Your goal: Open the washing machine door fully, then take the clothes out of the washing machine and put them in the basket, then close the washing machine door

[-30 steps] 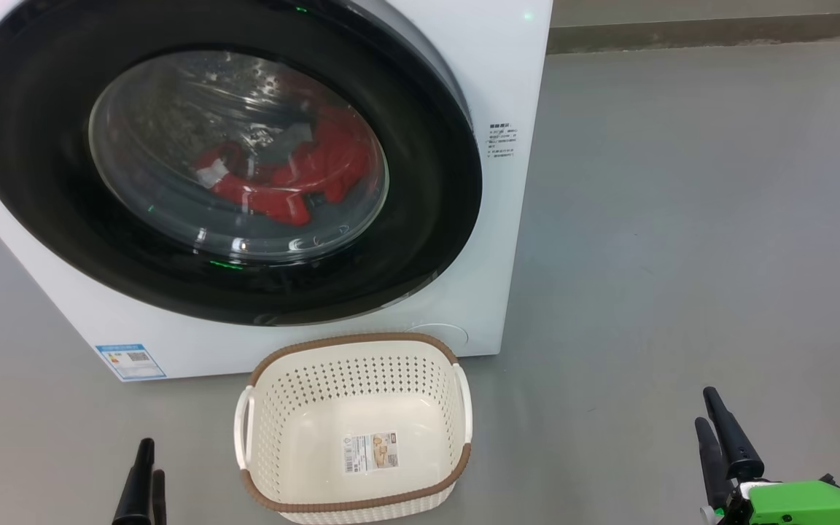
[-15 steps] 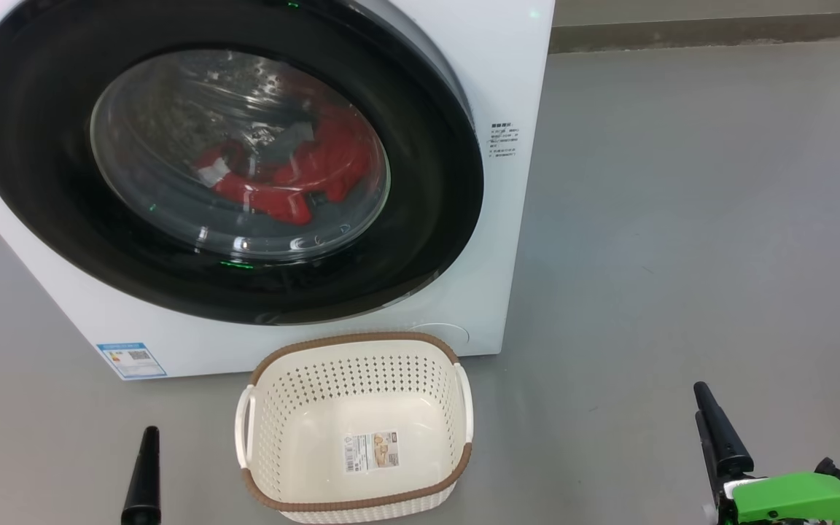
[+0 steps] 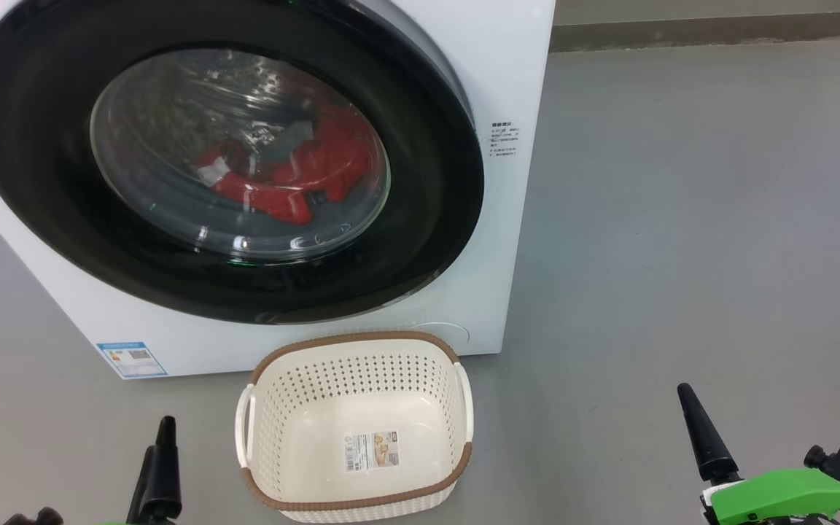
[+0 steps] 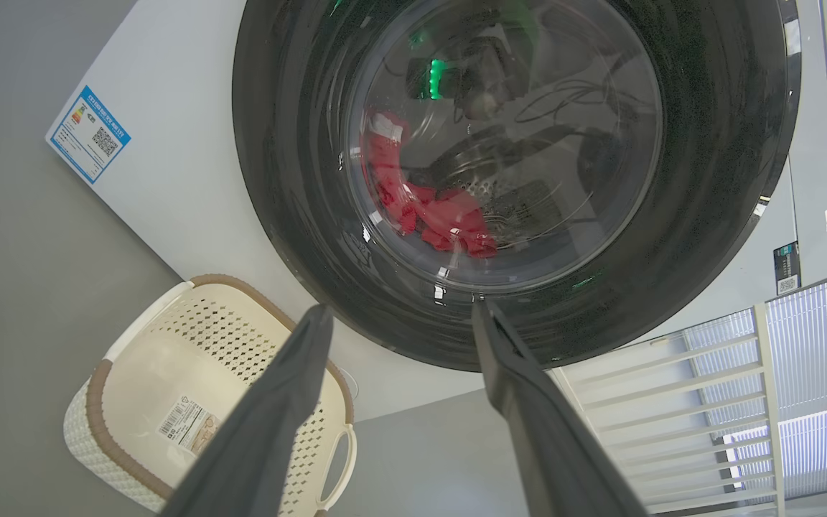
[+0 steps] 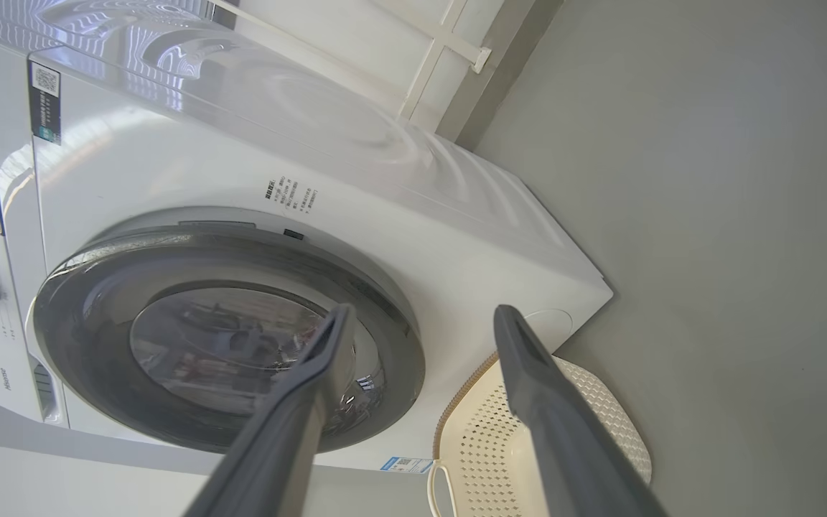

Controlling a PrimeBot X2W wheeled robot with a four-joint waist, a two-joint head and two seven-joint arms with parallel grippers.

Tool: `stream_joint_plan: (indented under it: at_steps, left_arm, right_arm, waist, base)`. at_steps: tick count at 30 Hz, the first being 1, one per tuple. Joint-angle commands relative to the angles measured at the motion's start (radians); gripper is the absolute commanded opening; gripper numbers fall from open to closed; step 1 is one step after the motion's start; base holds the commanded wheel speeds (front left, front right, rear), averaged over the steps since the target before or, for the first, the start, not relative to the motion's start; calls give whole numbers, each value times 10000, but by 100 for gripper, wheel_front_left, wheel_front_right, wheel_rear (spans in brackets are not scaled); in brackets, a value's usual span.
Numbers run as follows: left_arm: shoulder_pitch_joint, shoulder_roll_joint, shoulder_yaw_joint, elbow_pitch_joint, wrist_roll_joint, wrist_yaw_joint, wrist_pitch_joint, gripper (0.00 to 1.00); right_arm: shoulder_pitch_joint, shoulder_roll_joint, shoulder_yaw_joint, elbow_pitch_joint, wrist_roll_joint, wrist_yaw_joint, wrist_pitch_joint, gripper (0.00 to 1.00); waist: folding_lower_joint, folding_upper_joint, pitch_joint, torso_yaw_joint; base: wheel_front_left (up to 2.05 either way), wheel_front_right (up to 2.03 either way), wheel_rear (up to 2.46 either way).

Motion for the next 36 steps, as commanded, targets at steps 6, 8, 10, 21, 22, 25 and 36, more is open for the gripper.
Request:
stream_joint_plan:
  at_steps: [6, 8, 10, 21, 22, 25, 36]
  left_arm:
    - [-46, 234, -35, -403, 1137, 188, -290, 100]
    - [-36, 240, -78, -417, 1427, 219, -350, 100]
    - [-29, 246, -116, -435, 1726, 261, -409, 100]
    - [38, 279, -270, -588, 3204, 429, -736, 100]
    - [45, 282, -285, -610, 3329, 445, -766, 100]
    - [63, 291, -329, -677, 3695, 490, -855, 100]
    - [106, 322, -452, -831, 4904, 616, -1152, 100]
  right_arm:
    - [-169, -281, 293, -276, -974, -4, -257, 100]
    - [-166, -316, 341, -275, -1230, -4, -316, 100]
    - [-166, -351, 394, -276, -1477, -4, -374, 100]
    - [-171, -500, 647, -288, -2763, -5, -696, 100]
    - [-171, -513, 667, -298, -2864, -5, -725, 100]
    - [-166, -551, 727, -332, -3186, -5, -813, 100]
    - [-150, -678, 784, -485, -4282, -6, -1106, 100]
  waist:
    - [-1, 0, 3, 7]
    - [-1, 0, 7, 9]
    - [-1, 0, 10, 10]
    - [-1, 0, -7, 18]
    - [-1, 0, -9, 20]
    - [-1, 0, -7, 27]
    - [-1, 0, 15, 20]
  base:
    - [0, 0, 0]
    - [0, 0, 0]
    - [0, 0, 0]
    - [0, 0, 0]
    - [0, 0, 0]
    - [0, 0, 0]
    - [0, 0, 0]
